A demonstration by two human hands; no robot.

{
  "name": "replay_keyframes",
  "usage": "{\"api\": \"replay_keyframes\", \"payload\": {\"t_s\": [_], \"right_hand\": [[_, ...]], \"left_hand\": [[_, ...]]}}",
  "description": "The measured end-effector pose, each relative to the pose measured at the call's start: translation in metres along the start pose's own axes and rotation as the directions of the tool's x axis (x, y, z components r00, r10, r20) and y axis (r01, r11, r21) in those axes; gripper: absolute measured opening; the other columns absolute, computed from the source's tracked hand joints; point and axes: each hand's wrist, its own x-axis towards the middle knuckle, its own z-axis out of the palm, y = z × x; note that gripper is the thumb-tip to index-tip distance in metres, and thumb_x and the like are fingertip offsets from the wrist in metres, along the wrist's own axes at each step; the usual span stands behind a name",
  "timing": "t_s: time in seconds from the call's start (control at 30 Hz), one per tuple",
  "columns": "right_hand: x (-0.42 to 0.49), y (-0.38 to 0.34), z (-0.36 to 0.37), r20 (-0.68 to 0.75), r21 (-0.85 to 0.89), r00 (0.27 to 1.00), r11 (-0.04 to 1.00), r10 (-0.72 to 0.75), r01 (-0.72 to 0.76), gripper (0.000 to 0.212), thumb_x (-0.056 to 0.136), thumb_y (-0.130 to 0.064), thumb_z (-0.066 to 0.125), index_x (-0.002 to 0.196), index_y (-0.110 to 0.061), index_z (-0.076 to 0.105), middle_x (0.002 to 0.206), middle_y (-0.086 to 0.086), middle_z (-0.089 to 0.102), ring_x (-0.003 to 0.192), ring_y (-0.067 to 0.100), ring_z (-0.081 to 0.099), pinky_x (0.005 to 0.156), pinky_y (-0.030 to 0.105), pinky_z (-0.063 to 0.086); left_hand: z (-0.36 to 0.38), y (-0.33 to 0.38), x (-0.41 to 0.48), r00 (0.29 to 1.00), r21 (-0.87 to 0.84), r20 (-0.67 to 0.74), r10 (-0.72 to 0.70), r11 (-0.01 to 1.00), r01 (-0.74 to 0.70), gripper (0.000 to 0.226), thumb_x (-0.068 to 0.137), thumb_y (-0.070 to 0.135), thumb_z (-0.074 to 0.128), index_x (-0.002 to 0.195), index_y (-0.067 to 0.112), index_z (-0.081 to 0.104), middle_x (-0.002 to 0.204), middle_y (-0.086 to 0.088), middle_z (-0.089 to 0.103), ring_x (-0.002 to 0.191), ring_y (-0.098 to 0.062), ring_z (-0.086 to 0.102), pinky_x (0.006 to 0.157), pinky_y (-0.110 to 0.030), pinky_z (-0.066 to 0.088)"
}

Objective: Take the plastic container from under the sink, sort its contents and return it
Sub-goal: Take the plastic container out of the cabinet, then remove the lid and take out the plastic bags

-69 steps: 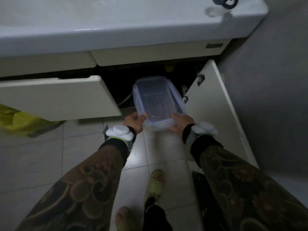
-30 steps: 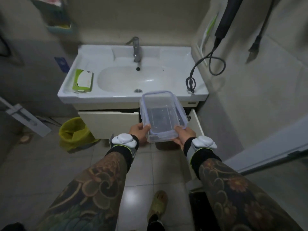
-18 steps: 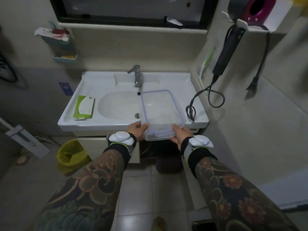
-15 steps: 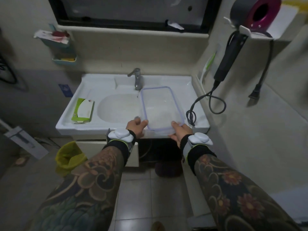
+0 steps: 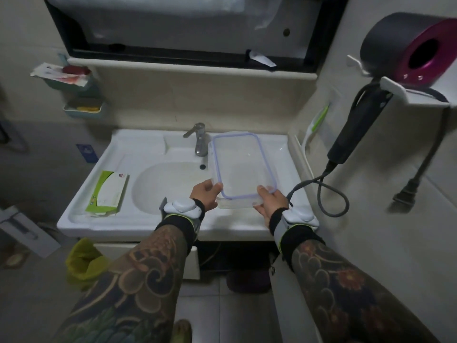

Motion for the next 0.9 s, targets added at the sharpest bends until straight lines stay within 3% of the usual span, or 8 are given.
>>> {"api": "replay_keyframes", "payload": {"t_s": [0.13,0.3,0.47,0.57,0.67,0.73,0.8,0.9], "right_hand": [[0.030,-0.002,0.001,-0.050,0.014,0.999,1.000,-0.012,0.012,0.054,0.086,-0.029,0.063,0.135,-0.012,0.048,0.116,0.003,0.055,0.097,0.021,0.065,0.087,0.032,0.056],[0.071,0.002,0.003,-0.138,0.081,0.990,0.997,-0.003,0.014,0.052,0.087,-0.026,0.063,0.136,-0.013,0.048,0.119,0.005,0.056,0.081,0.010,0.061,0.084,0.030,0.055],[0.119,0.004,0.002,-0.256,0.069,0.965,0.997,0.059,-0.042,0.051,0.086,-0.027,0.064,0.133,-0.014,0.051,0.098,-0.001,0.062,0.067,0.010,0.061,0.087,0.038,0.054],[0.146,0.004,-0.003,-0.339,0.004,0.940,0.999,0.036,-0.037,0.052,0.085,-0.027,0.063,0.133,-0.013,0.052,0.102,0.002,0.061,0.068,0.014,0.061,0.081,0.035,0.053],[0.155,0.001,-0.013,-0.374,0.007,0.927,1.000,0.027,-0.026,0.051,0.087,-0.024,0.062,0.135,-0.012,0.050,0.096,0.007,0.061,0.079,0.025,0.061,0.080,0.036,0.051],[0.154,-0.002,-0.015,-0.367,0.066,0.929,0.998,0.039,-0.016,0.048,0.090,-0.019,0.061,0.136,-0.009,0.048,0.105,0.012,0.063,0.097,0.031,0.063,0.091,0.041,0.051],[0.150,-0.002,-0.018,-0.374,0.127,0.925,0.992,0.071,-0.025,0.048,0.092,-0.016,0.059,0.138,-0.009,0.045,0.130,0.020,0.056,0.107,0.028,0.060,0.099,0.042,0.047],[0.147,-0.002,-0.025,-0.367,0.151,0.925,0.987,0.100,-0.046,0.050,0.094,-0.015,0.057,0.140,-0.008,0.041,0.139,0.023,0.049,0.096,0.023,0.052,0.100,0.041,0.046]], "left_hand": [[0.015,0.000,0.037,0.998,-0.009,0.060,-0.006,1.000,0.007,0.027,0.084,0.033,0.059,0.098,0.011,0.061,0.090,-0.012,0.049,0.079,-0.024,0.045,0.082,-0.043,0.051],[0.037,-0.003,0.090,0.991,-0.010,0.133,-0.019,1.000,0.020,0.036,0.072,0.042,0.057,0.095,0.016,0.058,0.093,-0.010,0.053,0.084,-0.022,0.049,0.098,-0.054,0.047],[0.060,-0.009,0.147,0.979,-0.023,0.197,-0.049,0.998,0.055,0.031,0.091,0.030,0.059,0.115,0.011,0.062,0.113,-0.014,0.061,0.101,-0.028,0.061,0.098,-0.045,0.050],[0.080,-0.018,0.178,0.965,-0.036,0.249,-0.086,0.995,0.098,0.049,0.091,0.030,0.060,0.134,0.008,0.053,0.144,-0.015,0.049,0.133,-0.032,0.048,0.089,-0.034,0.052],[0.099,-0.024,0.191,0.963,-0.068,0.256,-0.084,0.992,0.105,0.055,0.091,0.030,0.061,0.140,0.009,0.048,0.146,-0.016,0.047,0.136,-0.031,0.045,0.081,-0.030,0.053],[0.106,-0.024,0.195,0.963,-0.107,0.256,-0.080,0.988,0.111,0.057,0.091,0.029,0.061,0.142,0.010,0.045,0.145,-0.014,0.049,0.134,-0.028,0.047,0.080,-0.028,0.050],[0.116,-0.030,0.200,0.953,-0.114,0.285,-0.105,0.983,0.143,0.058,0.091,0.029,0.062,0.143,0.011,0.044,0.144,-0.014,0.050,0.132,-0.027,0.049,0.081,-0.028,0.050],[0.124,-0.036,0.201,0.947,-0.094,0.300,-0.112,0.985,0.146,0.060,0.091,0.031,0.062,0.144,0.012,0.043,0.145,-0.009,0.050,0.131,-0.025,0.050,0.085,-0.029,0.050]]}}
